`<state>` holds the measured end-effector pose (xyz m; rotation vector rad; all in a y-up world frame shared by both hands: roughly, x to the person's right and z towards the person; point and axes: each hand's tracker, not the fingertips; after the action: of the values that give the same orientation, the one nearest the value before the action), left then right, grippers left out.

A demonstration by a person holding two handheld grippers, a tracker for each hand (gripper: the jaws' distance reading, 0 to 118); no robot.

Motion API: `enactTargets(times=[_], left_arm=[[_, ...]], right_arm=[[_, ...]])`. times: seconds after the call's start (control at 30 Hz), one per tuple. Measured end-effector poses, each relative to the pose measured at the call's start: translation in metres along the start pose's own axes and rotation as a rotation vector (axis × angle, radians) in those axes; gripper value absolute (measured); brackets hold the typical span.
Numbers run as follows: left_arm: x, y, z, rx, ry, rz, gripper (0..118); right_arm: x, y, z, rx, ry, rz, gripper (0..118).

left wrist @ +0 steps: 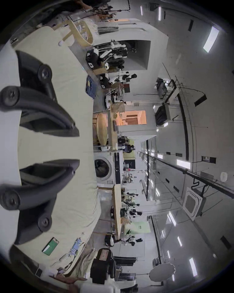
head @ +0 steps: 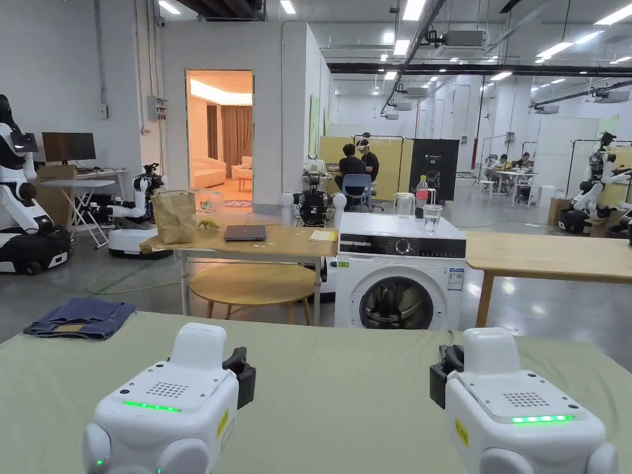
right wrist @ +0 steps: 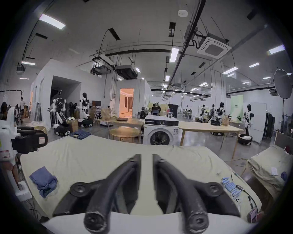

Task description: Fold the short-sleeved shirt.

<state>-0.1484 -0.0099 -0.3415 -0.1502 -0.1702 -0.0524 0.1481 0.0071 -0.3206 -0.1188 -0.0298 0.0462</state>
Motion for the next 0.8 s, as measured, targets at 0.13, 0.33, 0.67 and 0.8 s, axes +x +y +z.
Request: enactTargets(times=[0.13,0.33,0.67,0.8], left_arm=[[0.003,0.002,0.0,-0.002,-0.022,0.008,97],[0.011,0.004,0.005,0.039,-0.039,0.007,108],[0.016,0.008,0.009,0.034,-0.048,-0.013,108],[0.017,0.008,0.011,0.04,-0.045,-0.017,108]], right_arm=[[0.0,-0.002,0.001,-0.008,0.012,0.004,64],[-0.001,-0.009,0.001,0.002,0.029,-0.003,102],[0.0,-0.005,0.011,0.04,0.06,-0.049,112],[-0.007,0.001,0.01,-0.009,-0.006,-0.039,112]])
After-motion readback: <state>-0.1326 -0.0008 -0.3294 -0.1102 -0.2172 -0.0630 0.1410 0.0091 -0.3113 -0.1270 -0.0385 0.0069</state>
